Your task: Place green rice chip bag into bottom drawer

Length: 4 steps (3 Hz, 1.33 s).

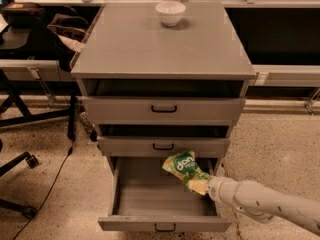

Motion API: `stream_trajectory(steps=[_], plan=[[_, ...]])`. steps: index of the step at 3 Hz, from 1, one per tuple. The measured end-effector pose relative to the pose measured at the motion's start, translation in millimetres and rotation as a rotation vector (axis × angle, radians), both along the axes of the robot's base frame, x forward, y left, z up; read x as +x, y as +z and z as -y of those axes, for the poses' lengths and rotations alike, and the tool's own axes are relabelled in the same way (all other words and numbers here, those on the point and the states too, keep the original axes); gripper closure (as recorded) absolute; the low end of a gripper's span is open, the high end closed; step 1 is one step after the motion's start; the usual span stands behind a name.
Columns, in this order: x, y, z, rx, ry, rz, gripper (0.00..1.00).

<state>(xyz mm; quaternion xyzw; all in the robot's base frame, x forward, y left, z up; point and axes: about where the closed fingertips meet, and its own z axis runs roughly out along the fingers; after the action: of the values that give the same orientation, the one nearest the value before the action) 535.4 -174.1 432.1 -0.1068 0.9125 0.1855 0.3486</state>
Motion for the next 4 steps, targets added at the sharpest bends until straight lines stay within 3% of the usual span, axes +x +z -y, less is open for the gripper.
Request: stream_trajectory(steps=[1, 2, 3, 4], plan=[[1, -10, -2, 0.035, 0.095, 0.029, 1.00], [12, -51, -20, 0.062, 0.268, 0.063, 1.00], [25, -96, -29, 0.111, 0.378, 0.026, 1.00], [33, -130, -29, 0.118, 0.433, -0.038, 1.00]])
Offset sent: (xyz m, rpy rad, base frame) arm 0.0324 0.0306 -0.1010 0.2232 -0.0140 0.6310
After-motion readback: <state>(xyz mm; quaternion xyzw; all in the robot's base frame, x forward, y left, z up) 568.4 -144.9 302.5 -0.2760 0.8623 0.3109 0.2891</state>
